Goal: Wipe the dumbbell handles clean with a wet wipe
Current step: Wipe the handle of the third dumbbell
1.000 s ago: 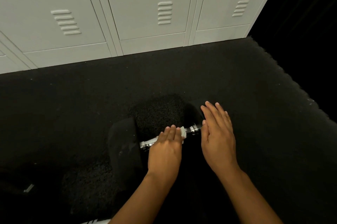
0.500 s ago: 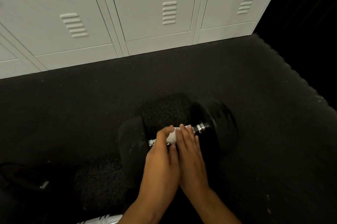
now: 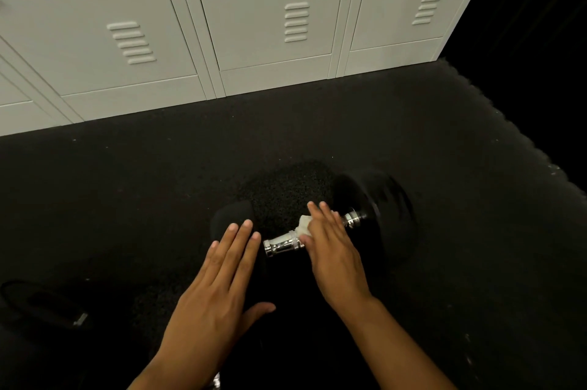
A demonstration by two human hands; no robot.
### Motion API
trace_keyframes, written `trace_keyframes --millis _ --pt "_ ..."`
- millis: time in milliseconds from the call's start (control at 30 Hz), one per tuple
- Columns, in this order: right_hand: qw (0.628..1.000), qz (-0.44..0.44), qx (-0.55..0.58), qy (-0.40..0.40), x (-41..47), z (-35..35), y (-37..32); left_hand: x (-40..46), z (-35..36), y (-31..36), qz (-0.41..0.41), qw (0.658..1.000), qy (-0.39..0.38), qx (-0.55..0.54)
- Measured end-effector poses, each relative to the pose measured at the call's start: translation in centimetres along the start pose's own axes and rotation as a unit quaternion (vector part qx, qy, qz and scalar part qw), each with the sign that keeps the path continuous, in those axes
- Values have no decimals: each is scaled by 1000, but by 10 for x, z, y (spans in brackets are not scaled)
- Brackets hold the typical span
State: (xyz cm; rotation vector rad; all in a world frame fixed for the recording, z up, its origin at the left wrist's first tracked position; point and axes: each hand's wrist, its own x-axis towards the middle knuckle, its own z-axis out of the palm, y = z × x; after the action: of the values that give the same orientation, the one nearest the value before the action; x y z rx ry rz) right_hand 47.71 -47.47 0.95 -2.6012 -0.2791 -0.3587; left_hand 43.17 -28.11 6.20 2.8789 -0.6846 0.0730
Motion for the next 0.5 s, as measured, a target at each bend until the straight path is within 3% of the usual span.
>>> trace_keyframes --millis 167,500 --pt "996 -85 20 13 -23 -1 15 0 0 1 -5 1000 7 -7" --pt "996 -62 -21 58 -30 -2 19 0 1 3 -11 999 19 -37"
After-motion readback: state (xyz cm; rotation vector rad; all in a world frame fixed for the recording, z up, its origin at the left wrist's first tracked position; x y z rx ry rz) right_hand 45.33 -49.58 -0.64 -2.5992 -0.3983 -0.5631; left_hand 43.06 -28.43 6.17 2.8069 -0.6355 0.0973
